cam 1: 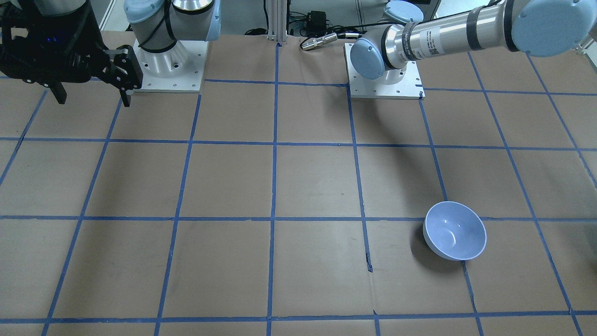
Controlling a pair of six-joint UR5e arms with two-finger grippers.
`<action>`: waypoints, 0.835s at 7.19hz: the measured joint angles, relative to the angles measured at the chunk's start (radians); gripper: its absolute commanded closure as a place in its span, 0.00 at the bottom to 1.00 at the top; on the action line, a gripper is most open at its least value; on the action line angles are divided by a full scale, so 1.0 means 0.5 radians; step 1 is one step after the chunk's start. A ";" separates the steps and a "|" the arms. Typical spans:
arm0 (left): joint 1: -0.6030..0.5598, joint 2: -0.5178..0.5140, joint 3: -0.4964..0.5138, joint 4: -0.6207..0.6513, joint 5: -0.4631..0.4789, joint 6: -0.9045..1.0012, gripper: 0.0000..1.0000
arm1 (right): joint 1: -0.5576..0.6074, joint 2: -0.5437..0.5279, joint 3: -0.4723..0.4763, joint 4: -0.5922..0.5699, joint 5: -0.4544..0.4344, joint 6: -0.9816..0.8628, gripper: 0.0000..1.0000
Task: Stack green bowl on blue bowl
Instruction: 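Close the left gripper on the rim of the pale green bowl, then lift the green bowl with the left gripper and carry it over the blue bowl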
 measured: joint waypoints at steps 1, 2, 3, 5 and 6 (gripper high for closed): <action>0.000 0.000 0.000 0.000 0.000 0.000 1.00 | 0.000 0.000 0.000 0.000 0.000 0.000 0.00; 0.000 0.002 0.000 -0.001 0.000 0.001 1.00 | 0.000 0.000 0.000 0.000 0.000 0.000 0.00; 0.000 0.006 0.000 -0.002 -0.002 0.002 1.00 | 0.000 0.000 0.000 0.000 0.000 0.000 0.00; -0.009 0.023 -0.001 -0.009 -0.003 -0.008 1.00 | 0.000 0.000 0.000 0.000 0.000 0.000 0.00; -0.033 0.057 -0.005 -0.019 0.001 -0.015 1.00 | 0.000 0.000 0.000 0.000 0.000 0.000 0.00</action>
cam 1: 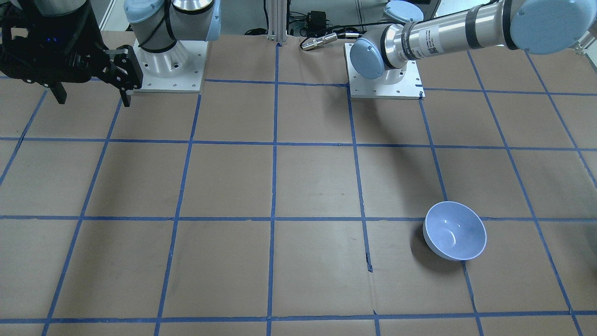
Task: Stack green bowl on blue bowl
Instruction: 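Lift the green bowl with the left gripper and carry it over the blue bowl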
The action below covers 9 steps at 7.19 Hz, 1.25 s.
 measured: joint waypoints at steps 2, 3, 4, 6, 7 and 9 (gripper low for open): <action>-0.114 0.144 -0.061 -0.023 0.011 -0.010 1.00 | 0.000 0.000 0.000 0.000 0.000 0.000 0.00; -0.183 0.231 -0.134 -0.033 0.009 -0.015 1.00 | 0.000 0.000 0.000 0.000 0.000 0.000 0.00; -0.275 0.348 -0.258 -0.045 0.007 -0.034 1.00 | 0.000 0.000 0.000 0.000 0.000 0.000 0.00; -0.453 0.650 -0.589 -0.058 -0.025 -0.136 1.00 | 0.000 0.000 0.000 0.000 0.000 0.000 0.00; -0.531 0.809 -0.758 -0.060 -0.041 -0.162 1.00 | 0.000 0.000 0.000 0.000 0.000 0.000 0.00; -0.678 1.083 -1.068 -0.051 -0.043 -0.272 1.00 | 0.000 0.000 0.000 0.000 0.000 0.000 0.00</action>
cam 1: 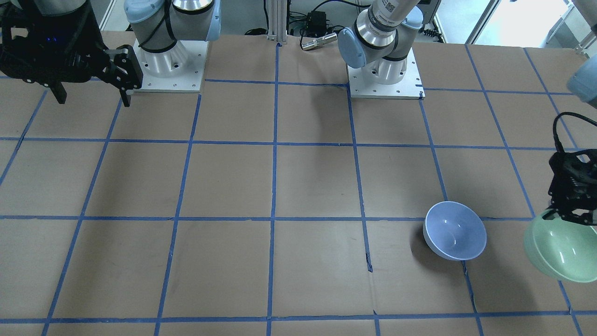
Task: Stack green bowl on blue bowl
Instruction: 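Lift the green bowl with the left gripper and carry it over the blue bowl, then lower the green bowl into the blue bowl and open the left gripper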
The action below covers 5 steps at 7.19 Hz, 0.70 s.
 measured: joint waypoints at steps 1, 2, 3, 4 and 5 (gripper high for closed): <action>-0.087 0.106 -0.123 0.006 0.011 -0.061 1.00 | 0.000 0.000 0.000 0.000 0.000 0.000 0.00; -0.149 0.196 -0.244 0.007 0.016 -0.090 1.00 | 0.000 0.000 0.000 0.000 0.000 0.000 0.00; -0.176 0.277 -0.382 0.021 0.017 -0.100 1.00 | 0.000 0.000 0.000 0.000 0.000 0.000 0.00; -0.186 0.344 -0.513 0.068 0.017 -0.095 1.00 | 0.000 0.000 0.000 0.000 0.000 0.000 0.00; -0.194 0.380 -0.605 0.147 0.015 -0.083 1.00 | 0.000 0.000 0.000 0.000 0.000 0.000 0.00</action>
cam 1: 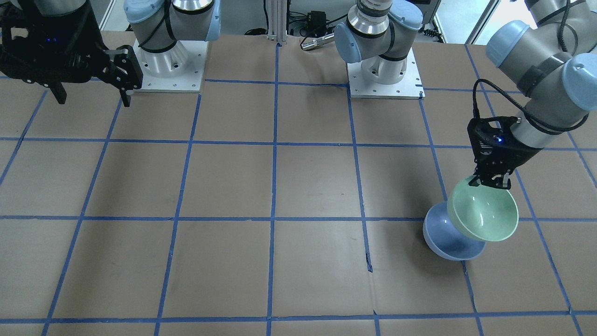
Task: Stack green bowl on blue bowl
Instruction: 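Lower the green bowl into the blue bowl and open the left gripper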
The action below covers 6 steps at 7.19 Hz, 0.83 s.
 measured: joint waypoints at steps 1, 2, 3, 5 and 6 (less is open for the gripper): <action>-0.021 0.003 -0.047 0.061 -0.001 0.003 1.00 | 0.000 0.000 0.000 0.000 0.000 0.000 0.00; -0.055 -0.009 -0.069 0.103 0.000 0.005 1.00 | 0.000 0.000 0.000 0.000 0.000 0.000 0.00; -0.077 -0.027 -0.079 0.152 0.001 0.008 1.00 | 0.000 0.000 0.000 0.000 0.000 0.000 0.00; -0.069 -0.077 -0.081 0.268 0.004 0.022 1.00 | 0.000 0.000 0.000 0.000 0.000 0.000 0.00; -0.063 -0.108 -0.081 0.318 0.005 0.031 1.00 | 0.000 0.000 0.000 0.000 0.000 0.000 0.00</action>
